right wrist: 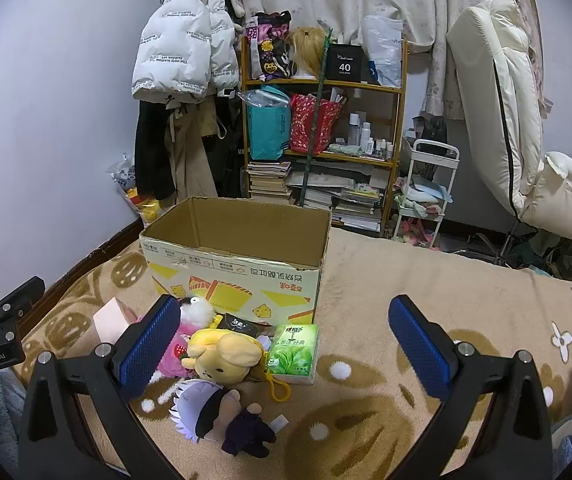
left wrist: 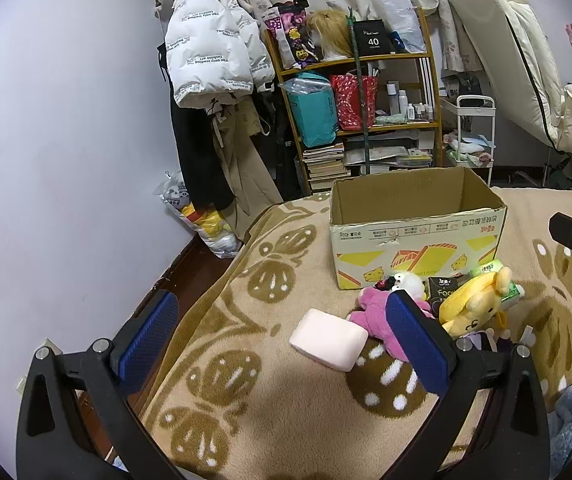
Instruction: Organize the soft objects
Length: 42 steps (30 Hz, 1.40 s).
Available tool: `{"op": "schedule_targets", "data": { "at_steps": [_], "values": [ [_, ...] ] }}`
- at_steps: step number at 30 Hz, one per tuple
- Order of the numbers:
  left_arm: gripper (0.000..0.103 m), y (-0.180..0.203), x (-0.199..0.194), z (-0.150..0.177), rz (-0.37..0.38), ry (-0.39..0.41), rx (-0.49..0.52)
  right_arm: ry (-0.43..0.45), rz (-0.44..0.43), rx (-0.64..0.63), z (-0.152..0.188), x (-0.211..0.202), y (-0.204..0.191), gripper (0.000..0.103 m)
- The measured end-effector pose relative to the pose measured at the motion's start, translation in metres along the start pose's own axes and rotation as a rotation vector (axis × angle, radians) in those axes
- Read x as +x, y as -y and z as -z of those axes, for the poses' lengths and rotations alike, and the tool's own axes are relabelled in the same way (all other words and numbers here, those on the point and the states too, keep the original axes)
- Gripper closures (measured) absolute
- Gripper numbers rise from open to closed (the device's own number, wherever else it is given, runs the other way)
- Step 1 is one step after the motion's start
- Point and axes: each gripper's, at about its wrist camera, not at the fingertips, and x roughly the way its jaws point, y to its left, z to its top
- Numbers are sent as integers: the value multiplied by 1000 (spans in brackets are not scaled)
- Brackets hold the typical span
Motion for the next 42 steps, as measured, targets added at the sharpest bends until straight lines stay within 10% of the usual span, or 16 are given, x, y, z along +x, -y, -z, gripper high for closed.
{"op": "schedule_targets", "data": {
  "at_steps": [42],
  "values": [
    [1,2,-2,1,-4,-1,8,-6,-4,4,1,2,1,0]
  ]
}}
